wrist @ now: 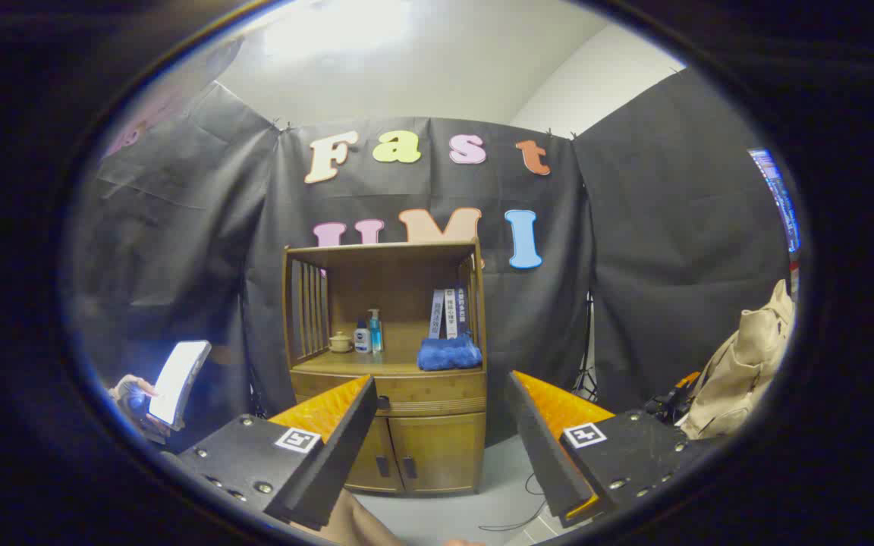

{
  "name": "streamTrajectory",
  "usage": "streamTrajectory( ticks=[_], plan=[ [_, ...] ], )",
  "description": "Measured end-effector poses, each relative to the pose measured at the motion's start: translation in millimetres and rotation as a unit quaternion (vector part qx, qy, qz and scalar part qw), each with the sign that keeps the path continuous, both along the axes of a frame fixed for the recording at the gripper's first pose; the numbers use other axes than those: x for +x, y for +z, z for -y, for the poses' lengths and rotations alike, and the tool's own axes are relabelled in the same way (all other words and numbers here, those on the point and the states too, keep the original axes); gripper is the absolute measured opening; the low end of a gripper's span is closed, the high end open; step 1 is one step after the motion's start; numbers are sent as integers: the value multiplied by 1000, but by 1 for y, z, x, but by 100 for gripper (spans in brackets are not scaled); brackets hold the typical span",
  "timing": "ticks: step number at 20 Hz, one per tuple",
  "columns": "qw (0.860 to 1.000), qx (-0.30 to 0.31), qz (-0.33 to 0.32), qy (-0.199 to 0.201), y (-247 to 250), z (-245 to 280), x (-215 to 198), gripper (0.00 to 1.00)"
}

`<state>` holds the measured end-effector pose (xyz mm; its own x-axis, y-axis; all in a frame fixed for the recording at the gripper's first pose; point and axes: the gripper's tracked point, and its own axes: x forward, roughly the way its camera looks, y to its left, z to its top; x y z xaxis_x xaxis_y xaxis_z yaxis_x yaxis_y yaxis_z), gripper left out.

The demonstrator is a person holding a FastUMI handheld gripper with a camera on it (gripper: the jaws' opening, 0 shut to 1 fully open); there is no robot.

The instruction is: Pull open the drawer, take out the items inside it, and place them on the countertop above the cabinet.

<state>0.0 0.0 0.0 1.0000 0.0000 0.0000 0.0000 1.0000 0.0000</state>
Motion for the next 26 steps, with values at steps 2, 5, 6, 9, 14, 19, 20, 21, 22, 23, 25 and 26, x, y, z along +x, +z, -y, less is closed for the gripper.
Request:
streamTrajectory(
  ticks=[2,5,6,9,14,19,20,21,22,23,25,26],
  plan=[
    [1000,-4,-1,0,-1,-1,0,100],
    [1000,-5,0,-2,-2,0,0,100],
    [1000,-5,-1,-2,-1,-1,-1,100],
    [1000,-3,0,-4,-1,1,0,100],
    [1000,-4,0,-7,0,0,1,100],
    [1000,-8,1,-5,-1,-4,4,100],
    [1000,-11,0,-3,-1,-5,6,100],
    [1000,-13,0,-3,-2,-5,7,100],
    [1000,-16,-1,-3,-2,-6,8,100],
    [1000,-20,-1,-4,-3,-5,10,100],
    [1000,-26,-5,-3,-8,-9,16,100],
    [1000,-27,-7,0,-11,-13,21,100]
  ],
)
